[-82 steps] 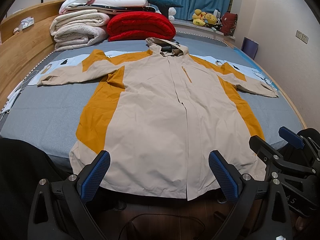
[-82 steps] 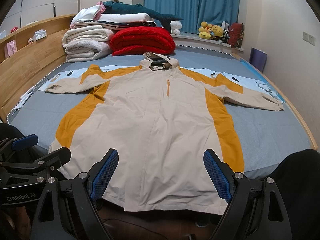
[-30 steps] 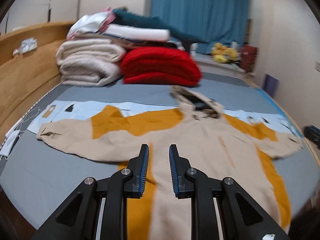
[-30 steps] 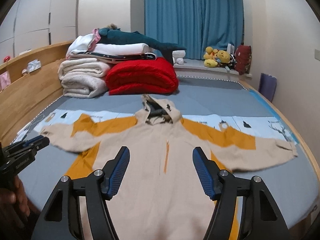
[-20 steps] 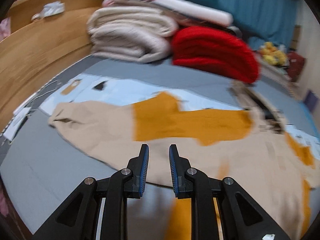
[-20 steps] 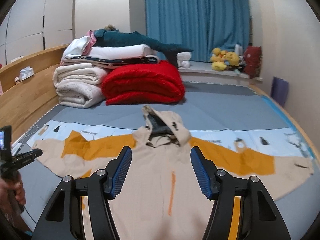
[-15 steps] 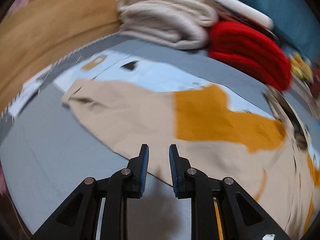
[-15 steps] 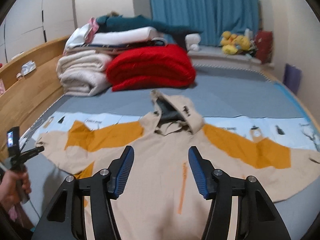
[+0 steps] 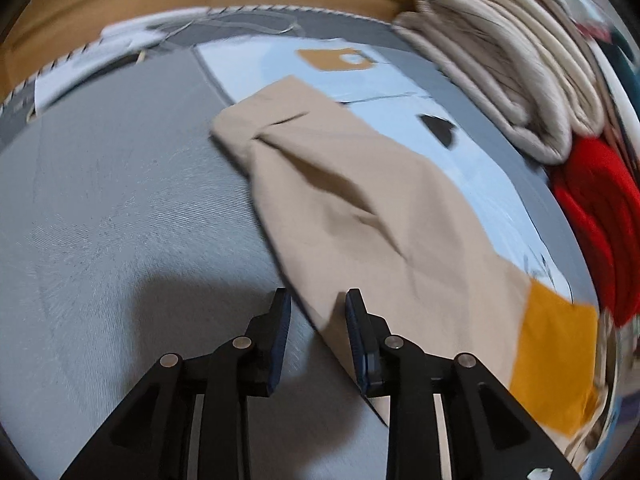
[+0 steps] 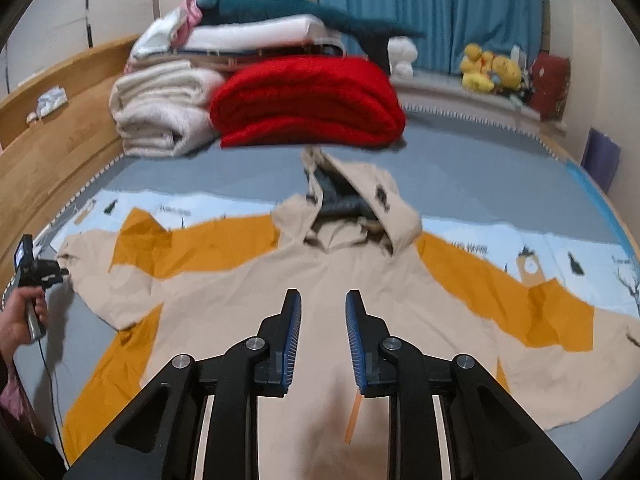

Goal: Fold large clothes
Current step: 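Reach the left tool to the jacket sleeve cuff and close on it, then carry the sleeve across the jacket body with the left tool and release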

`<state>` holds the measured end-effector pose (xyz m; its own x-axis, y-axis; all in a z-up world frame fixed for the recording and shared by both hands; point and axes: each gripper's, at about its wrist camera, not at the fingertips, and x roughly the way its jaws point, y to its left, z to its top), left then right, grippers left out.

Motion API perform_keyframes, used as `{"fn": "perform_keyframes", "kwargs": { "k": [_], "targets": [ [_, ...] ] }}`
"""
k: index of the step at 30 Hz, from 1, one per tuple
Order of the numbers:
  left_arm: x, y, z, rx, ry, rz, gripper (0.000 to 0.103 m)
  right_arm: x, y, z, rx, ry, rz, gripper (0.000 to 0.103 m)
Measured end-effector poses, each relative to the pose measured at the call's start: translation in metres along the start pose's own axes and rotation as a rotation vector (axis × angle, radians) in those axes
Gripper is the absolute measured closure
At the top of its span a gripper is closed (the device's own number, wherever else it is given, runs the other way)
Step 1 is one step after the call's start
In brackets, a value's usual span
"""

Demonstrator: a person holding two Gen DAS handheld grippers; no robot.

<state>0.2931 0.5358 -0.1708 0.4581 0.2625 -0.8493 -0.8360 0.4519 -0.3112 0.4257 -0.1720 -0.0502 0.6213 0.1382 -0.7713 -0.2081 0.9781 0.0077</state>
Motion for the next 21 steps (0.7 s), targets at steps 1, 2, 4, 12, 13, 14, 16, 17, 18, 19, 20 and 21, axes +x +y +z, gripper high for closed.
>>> {"fn": "perform_keyframes", "kwargs": {
  "k": [1, 2, 4, 12, 13, 14, 16, 17, 18, 19, 20, 21],
  "targets": [
    [0.002, 0.004, 0.004, -0.021, -0.011, -0.025, 0.078, 0.004, -0.001, -0.002, 0.013, 0.017, 0.005, 0.070],
    [0.003, 0.006, 0.008, -0.031, -0.016, -0.036, 0.078, 0.009, -0.001, -0.003, 0.022, 0.033, 0.007, 0.066],
    [0.005, 0.007, 0.014, -0.048, -0.021, -0.053, 0.078, 0.014, 0.000, -0.006, 0.026, 0.051, 0.011, 0.064],
    [-0.035, -0.019, 0.027, -0.026, -0.146, -0.053, 0.103, 0.016, 0.003, -0.013, 0.005, 0.082, -0.020, 0.063],
    [-0.058, -0.036, 0.028, 0.011, -0.199, -0.060, 0.103, 0.014, 0.001, -0.013, 0.014, 0.082, -0.021, 0.063],
    [-0.072, -0.045, 0.028, 0.034, -0.228, -0.067, 0.103, 0.009, -0.002, -0.012, 0.029, 0.077, -0.018, 0.065],
    [-0.125, -0.082, 0.019, 0.116, -0.316, -0.111, 0.103, 0.000, -0.008, -0.011, 0.049, 0.067, -0.015, 0.079],
    [-0.139, -0.090, 0.013, 0.137, -0.335, -0.127, 0.103, -0.008, -0.011, -0.010, 0.061, 0.057, -0.014, 0.085],
    [-0.164, -0.109, 0.001, 0.171, -0.352, -0.161, 0.103, -0.013, -0.014, -0.008, 0.069, 0.051, -0.014, 0.085],
    [-0.180, -0.122, -0.010, 0.193, -0.354, -0.191, 0.103, -0.019, -0.017, -0.008, 0.080, 0.043, -0.015, 0.085],
    [-0.197, -0.138, -0.026, 0.220, -0.350, -0.233, 0.103, -0.027, -0.021, -0.008, 0.096, 0.038, -0.016, 0.085],
    [-0.213, -0.156, -0.045, 0.255, -0.342, -0.275, 0.103, -0.031, -0.024, -0.009, 0.107, 0.039, -0.014, 0.085]
  ]
}}
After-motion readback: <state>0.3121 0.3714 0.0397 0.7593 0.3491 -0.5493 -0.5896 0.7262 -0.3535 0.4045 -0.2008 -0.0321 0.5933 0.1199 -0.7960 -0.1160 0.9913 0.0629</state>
